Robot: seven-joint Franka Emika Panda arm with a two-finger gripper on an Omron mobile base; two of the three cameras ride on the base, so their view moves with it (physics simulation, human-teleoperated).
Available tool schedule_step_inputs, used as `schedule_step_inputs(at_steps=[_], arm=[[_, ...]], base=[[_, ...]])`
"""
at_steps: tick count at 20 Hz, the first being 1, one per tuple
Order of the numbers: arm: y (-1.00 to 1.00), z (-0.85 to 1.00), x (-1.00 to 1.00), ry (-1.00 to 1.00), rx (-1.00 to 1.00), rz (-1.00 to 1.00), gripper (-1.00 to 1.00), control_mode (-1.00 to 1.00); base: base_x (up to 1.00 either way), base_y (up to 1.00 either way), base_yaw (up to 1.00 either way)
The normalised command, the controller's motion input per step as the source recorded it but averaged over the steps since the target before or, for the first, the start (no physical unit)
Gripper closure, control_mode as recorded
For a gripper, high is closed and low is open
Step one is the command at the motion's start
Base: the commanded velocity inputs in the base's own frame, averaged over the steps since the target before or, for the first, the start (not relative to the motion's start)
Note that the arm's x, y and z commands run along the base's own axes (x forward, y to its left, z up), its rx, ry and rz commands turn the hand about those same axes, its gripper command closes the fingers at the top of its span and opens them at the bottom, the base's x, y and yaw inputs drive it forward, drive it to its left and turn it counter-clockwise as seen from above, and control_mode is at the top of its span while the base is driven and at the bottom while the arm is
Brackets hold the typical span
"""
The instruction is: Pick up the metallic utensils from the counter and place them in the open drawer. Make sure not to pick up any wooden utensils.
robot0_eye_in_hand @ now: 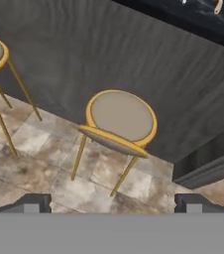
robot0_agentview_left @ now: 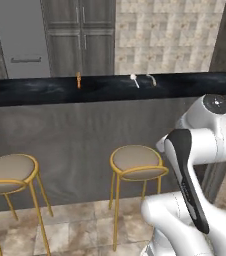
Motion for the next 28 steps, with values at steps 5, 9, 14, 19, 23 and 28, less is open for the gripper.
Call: schedule_step_inputs(at_steps=[5, 9, 14, 19, 23, 28], arm=[[0.0, 0.0, 0.0, 0.0, 0.0, 0.0, -1.0, 1.0], [0.0, 0.0, 0.0, 0.0, 0.0, 0.0, -1.0, 1.0], [0.0, 0.0, 0.0, 0.0, 0.0, 0.0, -1.0, 1.0], [0.0, 0.0, 0.0, 0.0, 0.0, 0.0, -1.0, 1.0], [0.0, 0.0, 0.0, 0.0, 0.0, 0.0, -1.0, 1.0], [0.0, 0.0, 0.0, 0.0, 0.0, 0.0, -1.0, 1.0]], base=[[0.54, 0.6, 0.0], [0.59, -0.18, -0.1], [0.13, -0.55, -0.25], [0.32, -0.32, -0.26], [0.91, 0.01, -0.15], [1.0, 0.26, -0.04]])
